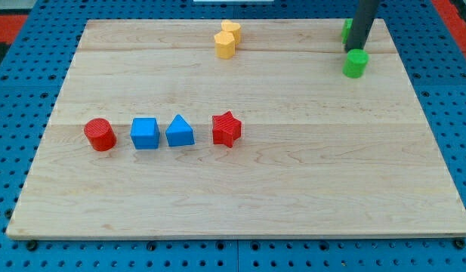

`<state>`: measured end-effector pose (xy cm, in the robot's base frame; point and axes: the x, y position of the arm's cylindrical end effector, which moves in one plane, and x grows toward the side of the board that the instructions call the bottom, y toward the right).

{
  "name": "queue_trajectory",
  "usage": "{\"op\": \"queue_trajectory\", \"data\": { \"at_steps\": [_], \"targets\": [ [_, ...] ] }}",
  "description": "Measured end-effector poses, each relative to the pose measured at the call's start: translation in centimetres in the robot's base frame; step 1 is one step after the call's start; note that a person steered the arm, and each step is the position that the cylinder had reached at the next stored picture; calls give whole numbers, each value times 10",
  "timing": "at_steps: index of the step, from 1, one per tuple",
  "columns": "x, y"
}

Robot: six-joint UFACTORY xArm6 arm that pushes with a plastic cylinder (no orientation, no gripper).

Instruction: Push the green circle towards the red star

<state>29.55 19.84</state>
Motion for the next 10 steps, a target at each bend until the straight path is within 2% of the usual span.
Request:
{"op": "queue_trajectory", "data": {
  "at_steps": [1,2,3,4,5,6,7,9,10],
  "targets": [
    [55,-27],
    [49,-13],
    [18,9],
    [59,31],
    [102,20],
    [111,-37],
    [145,-31],
    [157,-94],
    [171,-83]
  ]
}}
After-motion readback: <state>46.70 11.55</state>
